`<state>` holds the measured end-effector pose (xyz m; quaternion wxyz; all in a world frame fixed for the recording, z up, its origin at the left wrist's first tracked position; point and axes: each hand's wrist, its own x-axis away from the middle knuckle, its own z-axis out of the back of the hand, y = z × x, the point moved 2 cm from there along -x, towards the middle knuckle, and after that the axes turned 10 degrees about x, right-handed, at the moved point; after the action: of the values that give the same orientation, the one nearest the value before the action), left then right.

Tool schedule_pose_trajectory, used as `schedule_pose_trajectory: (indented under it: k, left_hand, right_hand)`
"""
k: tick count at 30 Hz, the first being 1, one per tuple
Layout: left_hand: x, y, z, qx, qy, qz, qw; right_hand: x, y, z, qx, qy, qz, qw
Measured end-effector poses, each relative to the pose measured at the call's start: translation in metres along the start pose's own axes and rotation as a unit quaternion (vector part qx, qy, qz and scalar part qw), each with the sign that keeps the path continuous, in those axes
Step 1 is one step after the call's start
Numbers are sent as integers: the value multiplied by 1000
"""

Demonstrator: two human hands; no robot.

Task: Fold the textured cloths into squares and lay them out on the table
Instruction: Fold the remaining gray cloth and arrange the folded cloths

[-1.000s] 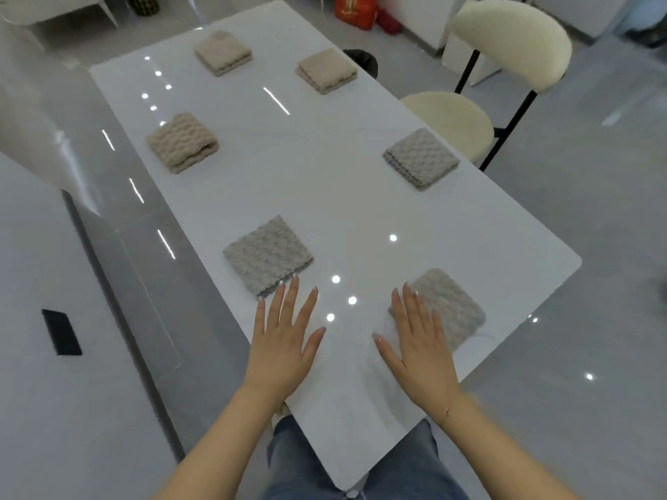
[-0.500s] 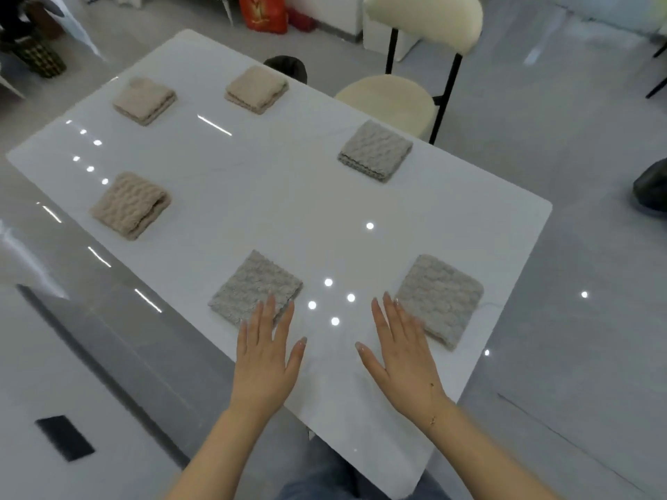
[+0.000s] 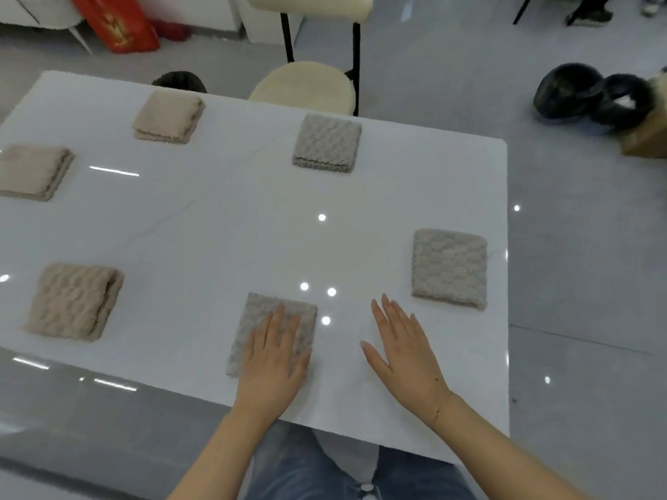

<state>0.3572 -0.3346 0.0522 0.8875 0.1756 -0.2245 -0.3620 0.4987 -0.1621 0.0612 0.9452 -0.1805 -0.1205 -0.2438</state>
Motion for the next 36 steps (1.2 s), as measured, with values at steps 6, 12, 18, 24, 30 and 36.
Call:
schedule_pose_trajectory:
  k: [6,12,18,24,30,36]
  left_hand:
    - [0,-68,22,-57,-75,-124,988]
    - [4,-79,22,-23,-112,-239,964]
    - [3,-68,11,-16,-152,-267,951]
    - [-7,-77,-3,-80,-162,-231,956]
    - [-19,-78,4,35,-146,-232,961]
    - [-26,-59,61,290,-140,-123,939]
  right_hand:
    - [1,-79,-32,-34,14,-101,994]
    - [7,-122,-39,-40,29,-185,982]
    - [23,-121,-50,-41,14,-241,970]
    - [31,-113,-51,-26,-5,-258,966]
    - [23,-108,-46,-86,-7,-266,960]
    - [8,-106,-34,-375,4,-287,882]
